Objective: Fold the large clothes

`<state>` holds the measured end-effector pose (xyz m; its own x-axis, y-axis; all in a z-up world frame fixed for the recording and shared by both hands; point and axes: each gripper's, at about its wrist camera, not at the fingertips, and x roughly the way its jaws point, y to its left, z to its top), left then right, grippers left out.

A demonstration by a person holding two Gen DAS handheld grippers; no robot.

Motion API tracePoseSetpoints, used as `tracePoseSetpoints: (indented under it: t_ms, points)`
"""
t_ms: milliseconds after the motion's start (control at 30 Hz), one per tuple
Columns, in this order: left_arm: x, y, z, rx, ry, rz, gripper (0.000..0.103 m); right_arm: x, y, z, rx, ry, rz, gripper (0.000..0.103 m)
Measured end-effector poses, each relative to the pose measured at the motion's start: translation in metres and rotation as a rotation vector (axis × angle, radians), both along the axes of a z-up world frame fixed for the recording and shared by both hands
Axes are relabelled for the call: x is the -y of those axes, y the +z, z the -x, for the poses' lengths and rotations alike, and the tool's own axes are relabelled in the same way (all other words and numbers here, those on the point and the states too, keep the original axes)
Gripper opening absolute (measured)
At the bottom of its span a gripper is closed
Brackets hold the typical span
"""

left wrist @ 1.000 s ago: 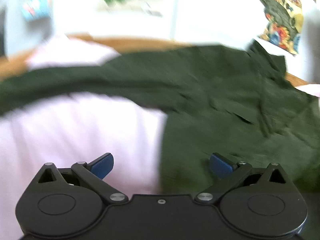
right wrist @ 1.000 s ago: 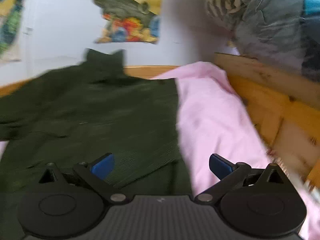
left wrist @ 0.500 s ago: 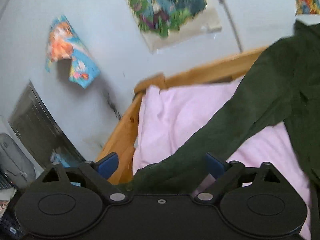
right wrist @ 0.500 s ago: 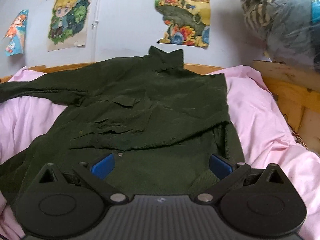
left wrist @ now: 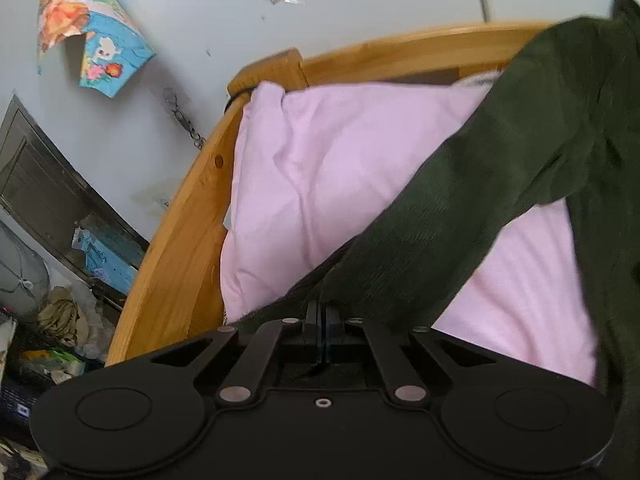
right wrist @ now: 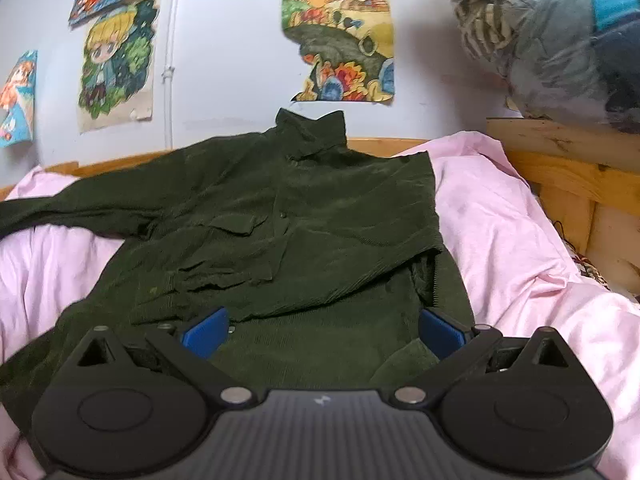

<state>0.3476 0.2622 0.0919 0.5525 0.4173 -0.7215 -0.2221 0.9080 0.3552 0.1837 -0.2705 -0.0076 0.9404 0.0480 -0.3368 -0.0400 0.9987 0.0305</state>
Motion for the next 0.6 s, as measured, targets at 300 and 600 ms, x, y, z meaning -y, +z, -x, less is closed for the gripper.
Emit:
tracePoseSetpoints:
  t_ms: [300,600]
  points:
    - [0.072,0.077,0.049,0.083,-0.155,0.214,0.0,0.016,0.007,0.005,0.002,-0.003,-0.113,0.103]
    - [0.235,0.1,0.058,0.114,-0.447,0.35,0.0,0.031,0.016,0.011,0.012,0.012,-0.232,0.103]
